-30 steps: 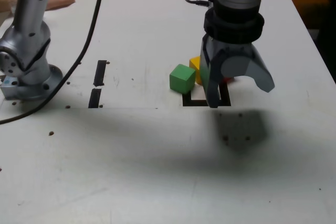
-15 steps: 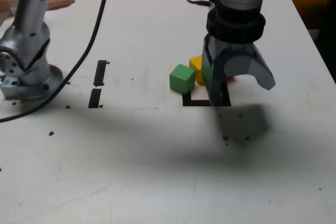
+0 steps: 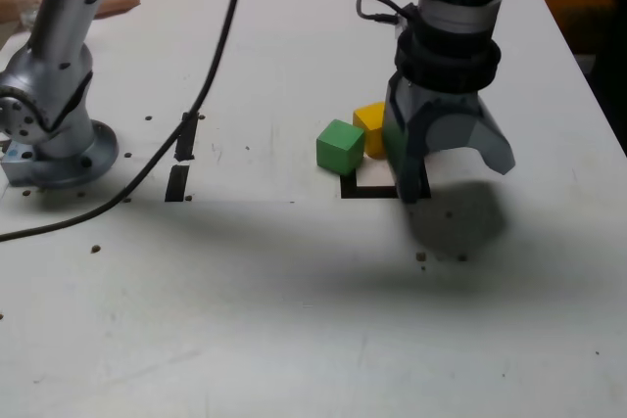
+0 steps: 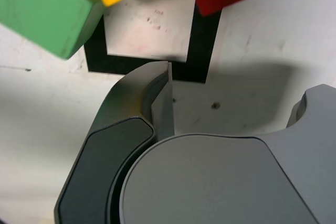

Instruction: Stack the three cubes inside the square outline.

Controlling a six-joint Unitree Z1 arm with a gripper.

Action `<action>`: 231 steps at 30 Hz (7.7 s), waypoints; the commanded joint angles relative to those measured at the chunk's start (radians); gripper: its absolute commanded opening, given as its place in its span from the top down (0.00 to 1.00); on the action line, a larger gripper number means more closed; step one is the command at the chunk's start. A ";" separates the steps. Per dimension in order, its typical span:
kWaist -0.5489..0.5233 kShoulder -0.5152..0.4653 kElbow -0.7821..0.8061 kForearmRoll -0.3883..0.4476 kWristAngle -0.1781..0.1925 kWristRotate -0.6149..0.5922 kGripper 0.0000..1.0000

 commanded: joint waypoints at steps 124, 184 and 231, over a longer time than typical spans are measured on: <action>0.246 -0.105 0.105 -0.105 -0.055 -0.070 0.16; -0.012 -0.202 0.113 -0.033 0.170 -0.171 0.95; -0.019 -0.140 0.282 -0.202 0.164 -0.119 0.90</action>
